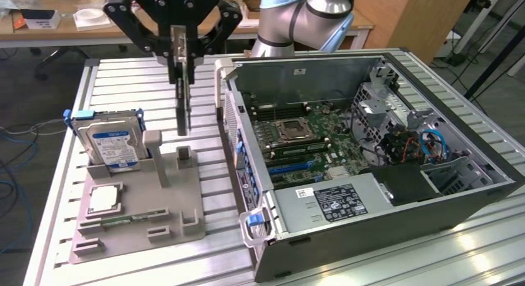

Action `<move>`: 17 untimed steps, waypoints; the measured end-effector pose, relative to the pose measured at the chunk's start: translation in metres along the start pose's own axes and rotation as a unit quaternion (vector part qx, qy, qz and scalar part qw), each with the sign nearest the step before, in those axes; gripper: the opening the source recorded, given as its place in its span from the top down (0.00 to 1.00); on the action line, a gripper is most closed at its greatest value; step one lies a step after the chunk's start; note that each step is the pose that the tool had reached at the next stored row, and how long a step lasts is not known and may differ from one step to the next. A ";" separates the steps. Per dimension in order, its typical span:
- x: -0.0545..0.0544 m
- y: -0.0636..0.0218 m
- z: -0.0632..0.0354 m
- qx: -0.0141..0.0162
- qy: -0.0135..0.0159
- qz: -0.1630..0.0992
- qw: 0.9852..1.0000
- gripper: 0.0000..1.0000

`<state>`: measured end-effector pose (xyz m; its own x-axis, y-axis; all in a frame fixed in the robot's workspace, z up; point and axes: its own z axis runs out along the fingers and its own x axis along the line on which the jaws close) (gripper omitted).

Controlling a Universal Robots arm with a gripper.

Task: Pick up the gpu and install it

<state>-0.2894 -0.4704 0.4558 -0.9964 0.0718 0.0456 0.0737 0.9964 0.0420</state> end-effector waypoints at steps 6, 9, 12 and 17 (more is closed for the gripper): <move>-0.023 0.0053 -0.0009 0.000 0.000 0.000 1.000 0.74; -0.034 0.0083 -0.0012 0.000 0.000 0.000 1.000 0.74; -0.047 0.0106 -0.0018 0.000 0.000 0.000 1.000 0.74; -0.070 0.0134 -0.0026 0.000 0.000 0.000 1.000 0.74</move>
<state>-0.2188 -0.4621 0.4558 -0.9963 0.0719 0.0461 0.0738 0.9964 0.0419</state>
